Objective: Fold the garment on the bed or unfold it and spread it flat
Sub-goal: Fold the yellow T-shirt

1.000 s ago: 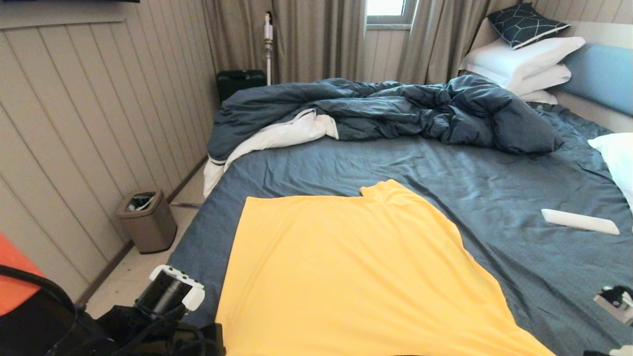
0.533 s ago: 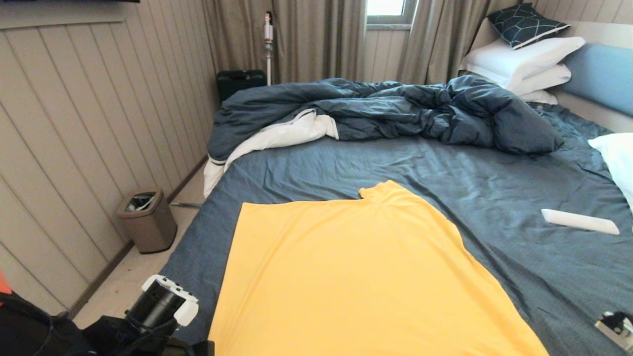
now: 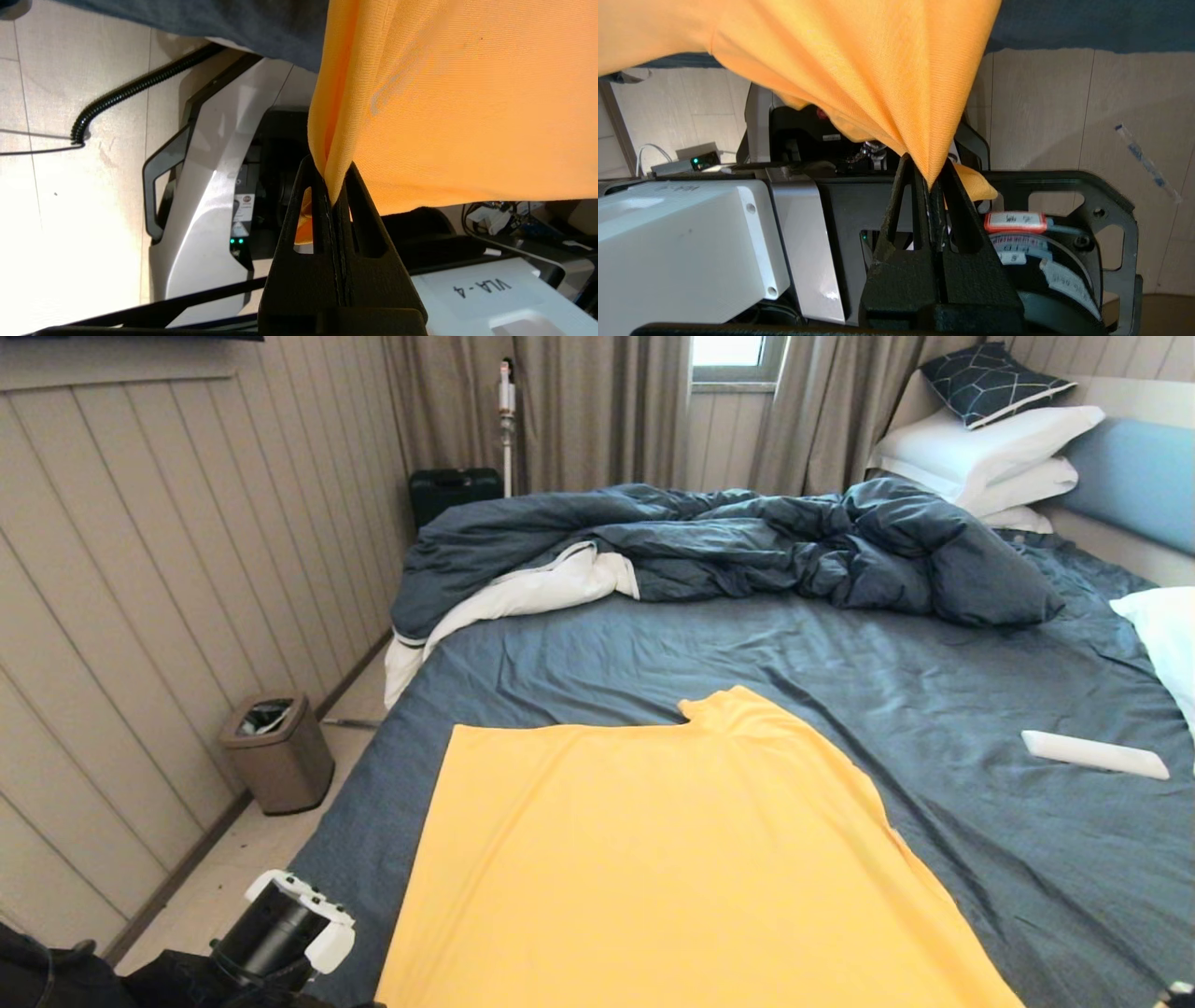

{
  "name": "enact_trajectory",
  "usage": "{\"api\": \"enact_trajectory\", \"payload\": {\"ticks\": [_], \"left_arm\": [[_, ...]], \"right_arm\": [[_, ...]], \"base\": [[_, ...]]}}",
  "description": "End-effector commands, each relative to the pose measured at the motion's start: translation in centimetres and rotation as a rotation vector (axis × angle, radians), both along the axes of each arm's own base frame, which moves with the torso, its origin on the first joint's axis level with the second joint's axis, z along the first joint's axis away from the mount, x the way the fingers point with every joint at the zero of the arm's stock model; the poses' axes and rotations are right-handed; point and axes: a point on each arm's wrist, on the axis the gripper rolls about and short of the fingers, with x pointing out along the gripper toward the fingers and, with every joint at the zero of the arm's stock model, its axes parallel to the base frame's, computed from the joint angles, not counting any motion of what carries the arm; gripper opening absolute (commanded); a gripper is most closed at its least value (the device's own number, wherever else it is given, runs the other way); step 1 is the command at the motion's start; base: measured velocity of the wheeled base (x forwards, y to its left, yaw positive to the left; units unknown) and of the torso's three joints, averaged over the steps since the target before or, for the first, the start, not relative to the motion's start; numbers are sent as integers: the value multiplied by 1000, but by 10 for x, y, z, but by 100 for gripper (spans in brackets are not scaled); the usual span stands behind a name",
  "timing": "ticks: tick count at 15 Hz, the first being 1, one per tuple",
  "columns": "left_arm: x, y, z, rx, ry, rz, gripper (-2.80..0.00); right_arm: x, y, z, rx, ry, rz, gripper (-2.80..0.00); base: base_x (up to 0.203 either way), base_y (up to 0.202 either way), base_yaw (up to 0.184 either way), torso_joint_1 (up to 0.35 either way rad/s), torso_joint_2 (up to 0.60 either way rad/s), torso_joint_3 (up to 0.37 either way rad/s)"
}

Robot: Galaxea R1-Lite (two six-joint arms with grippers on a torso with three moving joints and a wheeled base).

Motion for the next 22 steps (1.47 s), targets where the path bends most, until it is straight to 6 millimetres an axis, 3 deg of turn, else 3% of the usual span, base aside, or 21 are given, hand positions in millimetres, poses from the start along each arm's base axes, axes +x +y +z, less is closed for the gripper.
{"api": "enact_trajectory", "payload": {"ticks": [1,8,14,22], "left_arm": [[-2,1,3,-10,-11,5,-280],[0,0,13,-19,-50,-7,-280],[50,-8,49,-27,-127,29,-280],[90,4,36,7,-105,86,-280]], "right_arm": [[-4,1,1,-3,-20,2,-280],[3,-1,15,-21,-84,2,-280],[47,-13,31,-16,-77,-1,-280],[111,-32,1,0,-23,-10,-280]], "base": [[0,0,0,0,0,0],[0,0,0,0,0,0],[0,0,0,0,0,0],[0,0,0,0,0,0]]}}
